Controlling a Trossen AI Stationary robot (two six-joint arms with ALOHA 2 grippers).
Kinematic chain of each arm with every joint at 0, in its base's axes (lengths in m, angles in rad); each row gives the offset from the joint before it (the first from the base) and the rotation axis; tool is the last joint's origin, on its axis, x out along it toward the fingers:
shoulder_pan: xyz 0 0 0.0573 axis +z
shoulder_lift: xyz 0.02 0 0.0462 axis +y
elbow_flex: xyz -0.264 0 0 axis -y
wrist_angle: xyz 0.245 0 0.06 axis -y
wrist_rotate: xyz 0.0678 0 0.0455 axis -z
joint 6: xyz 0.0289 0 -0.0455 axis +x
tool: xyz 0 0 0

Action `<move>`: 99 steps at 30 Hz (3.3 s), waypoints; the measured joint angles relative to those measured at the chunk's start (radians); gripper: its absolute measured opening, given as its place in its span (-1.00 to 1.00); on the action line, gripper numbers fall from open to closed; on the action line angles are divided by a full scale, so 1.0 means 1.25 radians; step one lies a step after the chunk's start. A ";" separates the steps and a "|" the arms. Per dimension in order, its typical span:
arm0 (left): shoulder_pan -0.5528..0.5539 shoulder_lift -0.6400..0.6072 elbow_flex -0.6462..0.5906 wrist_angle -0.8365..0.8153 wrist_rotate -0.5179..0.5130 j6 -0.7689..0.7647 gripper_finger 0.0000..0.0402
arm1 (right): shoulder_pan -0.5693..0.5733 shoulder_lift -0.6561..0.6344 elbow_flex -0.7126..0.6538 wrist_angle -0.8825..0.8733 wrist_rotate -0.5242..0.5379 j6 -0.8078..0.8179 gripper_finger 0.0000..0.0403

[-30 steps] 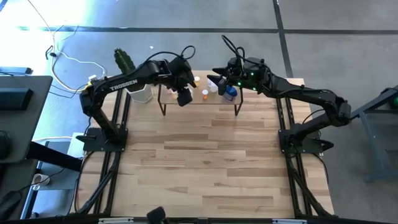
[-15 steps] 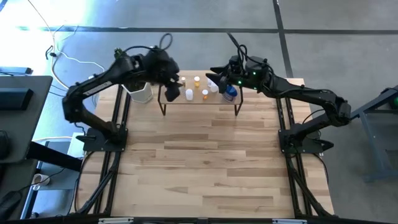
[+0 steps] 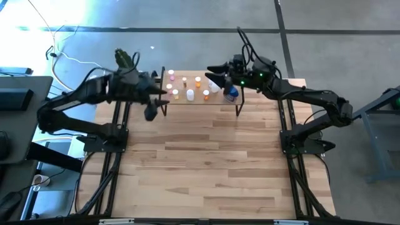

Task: Pick and place medicine bottles onto shelf by color
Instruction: Return to Home Position

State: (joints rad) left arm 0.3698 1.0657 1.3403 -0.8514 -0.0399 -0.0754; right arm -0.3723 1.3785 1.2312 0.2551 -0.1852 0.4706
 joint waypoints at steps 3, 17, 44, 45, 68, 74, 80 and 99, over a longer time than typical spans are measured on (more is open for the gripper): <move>-0.035 -0.072 -0.107 0.083 -0.002 -0.023 -0.02 | 0.018 0.000 0.000 0.023 0.007 -0.008 0.15; -0.153 -0.392 -0.541 0.378 -0.048 -0.077 -0.02 | 0.069 -0.023 0.000 0.047 0.009 0.000 0.15; -0.171 -0.805 -0.967 0.604 -0.082 -0.110 -0.15 | 0.283 -0.460 -0.002 -0.284 0.036 -0.296 0.15; -0.171 -0.805 -0.978 0.609 -0.083 -0.114 -0.17 | 0.297 -0.464 -0.002 -0.318 0.065 -0.302 0.15; -0.171 -0.804 -1.038 0.637 0.026 -0.105 -0.59 | 0.383 -0.679 -0.493 -0.053 0.194 -0.244 0.15; -0.171 -0.804 -1.038 0.634 0.000 -0.105 -0.58 | 0.382 -0.780 -0.645 -0.002 0.222 -0.171 0.15; -0.171 -0.804 -1.038 0.634 -0.012 -0.105 -0.57 | 0.382 -0.850 -0.742 -0.001 0.236 -0.166 0.15; -0.171 -0.804 -1.038 0.634 -0.013 -0.105 -0.57 | 0.382 -1.046 -0.950 -0.044 0.231 -0.113 0.15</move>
State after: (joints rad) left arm 0.1566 0.0605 0.0433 -0.0589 -0.0559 -0.2066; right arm 0.1055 0.0708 0.0437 0.2006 0.1036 0.3295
